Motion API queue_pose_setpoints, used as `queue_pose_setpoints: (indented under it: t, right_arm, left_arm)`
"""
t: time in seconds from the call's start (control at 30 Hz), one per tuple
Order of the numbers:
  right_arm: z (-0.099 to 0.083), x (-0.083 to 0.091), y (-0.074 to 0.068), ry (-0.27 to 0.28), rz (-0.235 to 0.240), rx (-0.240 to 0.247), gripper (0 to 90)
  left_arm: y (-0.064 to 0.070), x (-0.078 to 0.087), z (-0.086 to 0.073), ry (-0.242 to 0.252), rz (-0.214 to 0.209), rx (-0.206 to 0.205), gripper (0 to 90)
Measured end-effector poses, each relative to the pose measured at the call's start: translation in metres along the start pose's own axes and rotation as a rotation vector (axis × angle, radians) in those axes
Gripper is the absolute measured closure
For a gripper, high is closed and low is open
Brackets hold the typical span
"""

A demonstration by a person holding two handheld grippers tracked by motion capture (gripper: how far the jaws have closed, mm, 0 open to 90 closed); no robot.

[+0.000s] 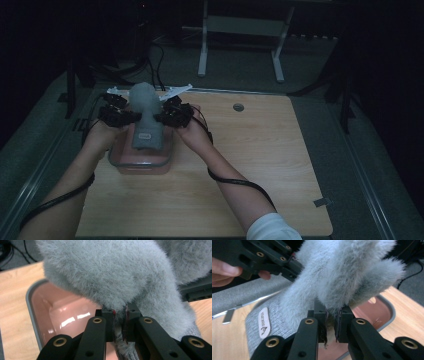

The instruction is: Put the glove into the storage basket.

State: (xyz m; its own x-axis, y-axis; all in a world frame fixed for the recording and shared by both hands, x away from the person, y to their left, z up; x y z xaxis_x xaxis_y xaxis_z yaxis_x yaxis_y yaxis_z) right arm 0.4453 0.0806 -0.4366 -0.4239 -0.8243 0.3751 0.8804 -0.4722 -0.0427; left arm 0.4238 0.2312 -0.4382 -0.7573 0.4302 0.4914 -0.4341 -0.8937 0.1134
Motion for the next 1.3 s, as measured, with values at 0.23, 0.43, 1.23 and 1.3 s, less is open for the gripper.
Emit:
queue_pose_setpoints:
  t: [0.23, 0.43, 1.23, 1.3]
  right_arm:
    - [-0.033, -0.029, 0.000, -0.064, -0.027, -0.022, 82.1]
    - [-0.052, -0.046, 0.001, -0.138, -0.038, -0.037, 82.1]
    - [-0.067, -0.054, 0.009, -0.293, -0.047, -0.053, 39.6]
    - [-0.066, -0.051, 0.010, -0.289, -0.046, -0.055, 38.6]
  left_arm:
    - [-0.013, -0.021, -0.033, -0.057, 0.032, 0.037, 83.2]
    - [-0.020, -0.038, -0.053, -0.159, 0.059, 0.051, 83.1]
    - [-0.030, -0.076, -0.081, -0.327, 0.154, -0.001, 55.5]
    - [-0.032, -0.071, -0.075, -0.287, 0.166, 0.005, 49.9]
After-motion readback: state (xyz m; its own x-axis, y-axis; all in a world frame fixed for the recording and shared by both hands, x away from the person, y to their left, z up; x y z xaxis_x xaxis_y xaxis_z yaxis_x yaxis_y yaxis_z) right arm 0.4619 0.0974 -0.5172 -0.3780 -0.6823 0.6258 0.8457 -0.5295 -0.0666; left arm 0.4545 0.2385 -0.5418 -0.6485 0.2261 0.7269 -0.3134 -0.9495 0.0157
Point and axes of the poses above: each handheld gripper's, and its own axes: x roughly backward along the jaws, z roughly out of its top, y roughly to its right, the point moved 5 cm from there along -x, roughly forward along the jaws, and after that the axes turned 14 degrees about y, right-handed, at the moved point
